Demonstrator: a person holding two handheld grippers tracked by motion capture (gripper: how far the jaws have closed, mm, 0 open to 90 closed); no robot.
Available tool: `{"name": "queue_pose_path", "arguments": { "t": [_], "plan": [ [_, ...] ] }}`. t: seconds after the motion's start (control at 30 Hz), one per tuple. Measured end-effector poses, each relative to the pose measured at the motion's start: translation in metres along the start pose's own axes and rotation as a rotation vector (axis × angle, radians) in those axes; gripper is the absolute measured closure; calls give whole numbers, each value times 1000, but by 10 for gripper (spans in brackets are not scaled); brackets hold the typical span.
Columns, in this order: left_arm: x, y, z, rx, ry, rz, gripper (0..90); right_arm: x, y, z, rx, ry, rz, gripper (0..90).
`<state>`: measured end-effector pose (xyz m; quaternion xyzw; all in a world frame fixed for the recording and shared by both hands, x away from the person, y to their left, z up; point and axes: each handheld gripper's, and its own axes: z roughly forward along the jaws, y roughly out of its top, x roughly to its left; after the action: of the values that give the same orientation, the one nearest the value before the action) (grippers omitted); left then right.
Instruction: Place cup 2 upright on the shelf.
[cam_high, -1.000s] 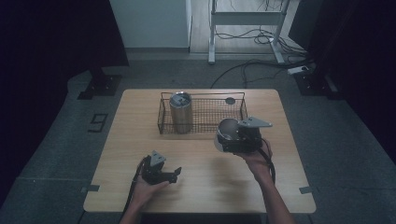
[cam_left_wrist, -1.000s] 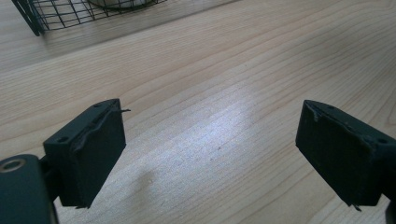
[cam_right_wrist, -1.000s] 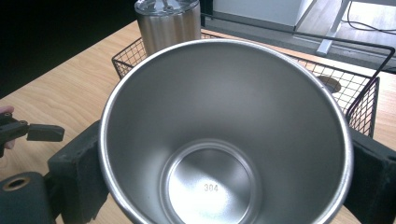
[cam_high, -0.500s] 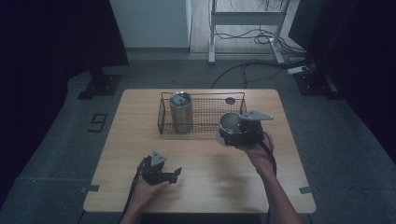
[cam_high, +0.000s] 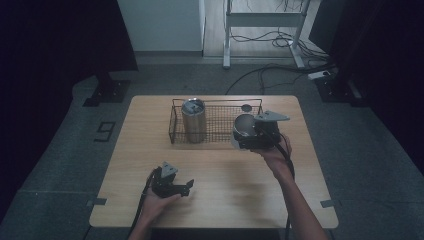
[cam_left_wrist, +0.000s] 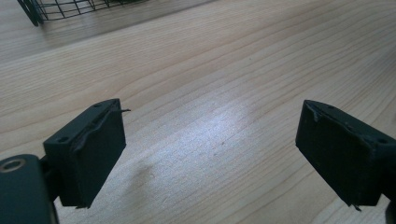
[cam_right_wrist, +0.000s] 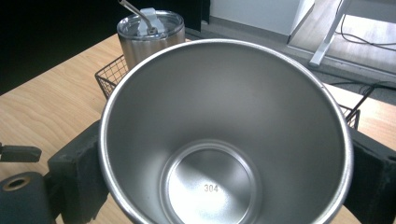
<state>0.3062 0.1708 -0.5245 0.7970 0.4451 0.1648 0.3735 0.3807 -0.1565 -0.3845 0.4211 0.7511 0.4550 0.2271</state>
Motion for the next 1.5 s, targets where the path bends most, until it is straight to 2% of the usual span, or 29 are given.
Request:
{"name": "queue_pose_path", "arguments": {
  "t": [0.5, 1.0, 1.5],
  "plan": [
    [0, -1, 1, 4, 1, -2, 86, -9, 8, 14, 11, -8, 12, 66],
    [1, -2, 3, 14, -2, -1, 86, -25, 18, 34, 27, -24, 35, 66],
    [0, -2, 4, 15, -4, -1, 86, -35, 32, 49, 46, -41, 34, 66]
  ]
}}
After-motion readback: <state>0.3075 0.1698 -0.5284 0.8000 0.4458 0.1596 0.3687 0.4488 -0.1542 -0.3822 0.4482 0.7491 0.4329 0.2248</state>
